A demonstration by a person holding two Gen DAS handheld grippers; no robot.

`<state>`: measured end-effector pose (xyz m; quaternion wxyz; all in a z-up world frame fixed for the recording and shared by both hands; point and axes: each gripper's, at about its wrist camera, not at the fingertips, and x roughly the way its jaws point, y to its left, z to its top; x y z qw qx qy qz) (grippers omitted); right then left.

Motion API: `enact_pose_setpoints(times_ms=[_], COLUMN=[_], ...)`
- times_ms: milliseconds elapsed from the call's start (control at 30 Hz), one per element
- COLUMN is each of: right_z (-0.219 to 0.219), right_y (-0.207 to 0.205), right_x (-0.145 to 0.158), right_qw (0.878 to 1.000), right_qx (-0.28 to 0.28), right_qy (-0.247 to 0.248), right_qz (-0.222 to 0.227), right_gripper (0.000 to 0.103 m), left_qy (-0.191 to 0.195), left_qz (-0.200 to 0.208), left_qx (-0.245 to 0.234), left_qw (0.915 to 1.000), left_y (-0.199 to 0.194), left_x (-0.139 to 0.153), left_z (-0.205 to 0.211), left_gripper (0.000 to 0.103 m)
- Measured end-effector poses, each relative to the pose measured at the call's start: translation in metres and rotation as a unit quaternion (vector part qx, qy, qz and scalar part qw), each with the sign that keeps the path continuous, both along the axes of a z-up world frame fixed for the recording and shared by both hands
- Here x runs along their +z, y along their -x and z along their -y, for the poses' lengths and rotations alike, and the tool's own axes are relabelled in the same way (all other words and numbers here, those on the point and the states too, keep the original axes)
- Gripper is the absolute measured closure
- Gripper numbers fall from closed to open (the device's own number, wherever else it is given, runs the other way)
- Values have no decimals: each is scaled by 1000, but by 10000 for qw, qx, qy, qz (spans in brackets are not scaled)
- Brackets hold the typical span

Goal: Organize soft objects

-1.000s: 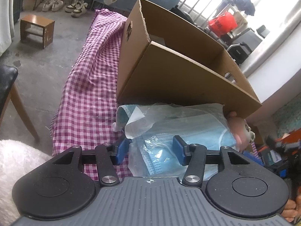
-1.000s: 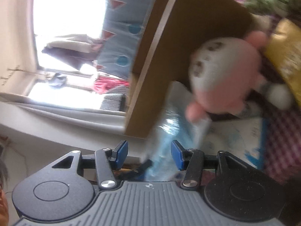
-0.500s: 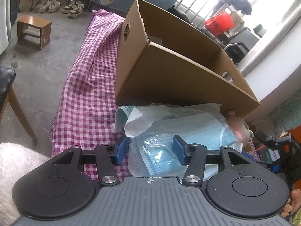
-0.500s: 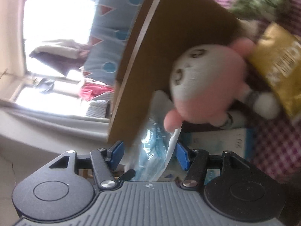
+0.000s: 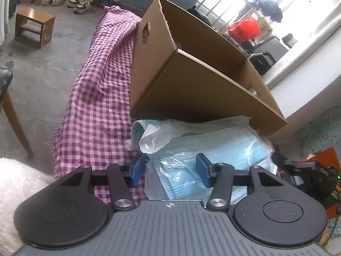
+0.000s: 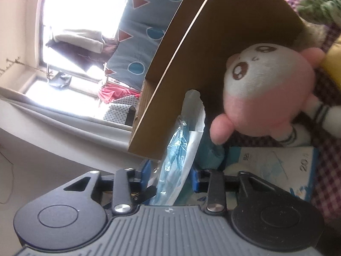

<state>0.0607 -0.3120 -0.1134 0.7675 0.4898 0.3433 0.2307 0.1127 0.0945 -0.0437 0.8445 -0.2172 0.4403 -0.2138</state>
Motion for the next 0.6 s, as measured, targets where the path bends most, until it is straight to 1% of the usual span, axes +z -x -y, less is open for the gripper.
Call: enact_pose_setpoints(times_ms=[33,67,100,133,267,367,500,600], right_z=[-4,-8,-10,-9,-11,-12,-14,-13], right_y=[-3,-6,-6,-4,4,6,1,-7], right_x=[0,1,2,6,36,61,90,115], right_qw=[10000,9999,9999,9999,9972,9933,9873,9815], right_qx=[16,33,66,84,130,182,341,436], right_qy=[57,109,100,105,370,467,548,587], right_qz=[9,-13,16,86,631,1043,1450,1771], right_gripper=[80,84,88,89,91,91,91,91], left_qy=[3,4,11,37,397,661,873,954], left_qz=[0,1,16,31,88,85,179,398], left_qx=[15,24,34,28,-40,-45,4,-3], left_qw=[10000,10000,10000,10000,9992,9978,9960,9946], left_y=[0,0,1,2,7,9,9,7], left_x=[0,1,3,5,13,18,32,52], left_z=[0,0,0,-1,-4,-3,0,3], left_gripper=[51,50,49,49,49,49,49,48])
